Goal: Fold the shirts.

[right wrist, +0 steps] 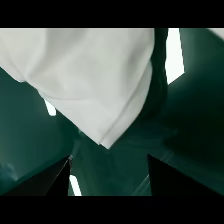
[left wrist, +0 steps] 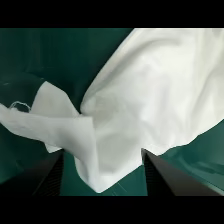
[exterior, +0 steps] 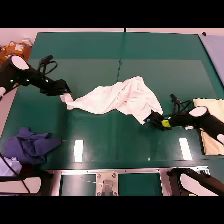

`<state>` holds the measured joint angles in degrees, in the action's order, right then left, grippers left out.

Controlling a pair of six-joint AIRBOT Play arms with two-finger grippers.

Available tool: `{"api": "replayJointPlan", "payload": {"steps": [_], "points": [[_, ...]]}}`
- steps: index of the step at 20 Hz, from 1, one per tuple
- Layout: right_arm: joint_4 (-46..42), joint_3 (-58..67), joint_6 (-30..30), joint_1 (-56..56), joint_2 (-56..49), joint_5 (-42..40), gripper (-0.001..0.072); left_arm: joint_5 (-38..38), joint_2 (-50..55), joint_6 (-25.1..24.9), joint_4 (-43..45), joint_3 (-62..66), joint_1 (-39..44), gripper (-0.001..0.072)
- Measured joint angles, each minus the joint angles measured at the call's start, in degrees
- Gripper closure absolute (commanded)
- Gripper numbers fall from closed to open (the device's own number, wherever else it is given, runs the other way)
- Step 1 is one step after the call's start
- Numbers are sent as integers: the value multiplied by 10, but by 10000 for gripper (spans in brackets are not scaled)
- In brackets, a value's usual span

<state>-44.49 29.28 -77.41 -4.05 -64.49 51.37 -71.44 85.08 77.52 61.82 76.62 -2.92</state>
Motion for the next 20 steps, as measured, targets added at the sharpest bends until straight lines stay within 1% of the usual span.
{"api": "replayJointPlan", "payload": {"steps": [2, 3, 4, 5, 6, 7, 9, 11, 15, 17, 20], "points": [[44, -16, -1, 53, -13, -56, 172, -10, 0, 2, 0, 13, -14, 156], [56, -17, -1, 73, -23, -82, 251, -17, 0, 4, 1, 16, -20, 156], [64, -12, -1, 90, -34, -107, 389, -22, 0, 4, 1, 19, -25, 156], [70, -4, -1, 99, -44, -126, 471, -26, 0, 4, 1, 21, -30, 156], [72, 5, -1, 103, -52, -139, 620, -30, 0, 4, 2, 23, -33, 156], [66, 16, -1, 102, -57, -147, 695, -34, 0, 4, 3, 24, -36, 155], [58, 44, 0, 86, -61, -142, 697, -37, 0, 5, 5, 25, -39, 155], [18, 75, 0, 49, -65, -99, 697, -39, 0, 4, 6, 26, -41, 155], [-41, 143, -7, -72, -66, -30, 697, -33, 1, 4, 5, 26, -39, 155], [-57, 168, -10, -129, -67, -11, 697, -23, 5, 3, 5, 24, -28, 155], [-68, 187, -11, -181, -72, 5, 697, 6, 21, 1, 0, 21, 9, 155]]}}
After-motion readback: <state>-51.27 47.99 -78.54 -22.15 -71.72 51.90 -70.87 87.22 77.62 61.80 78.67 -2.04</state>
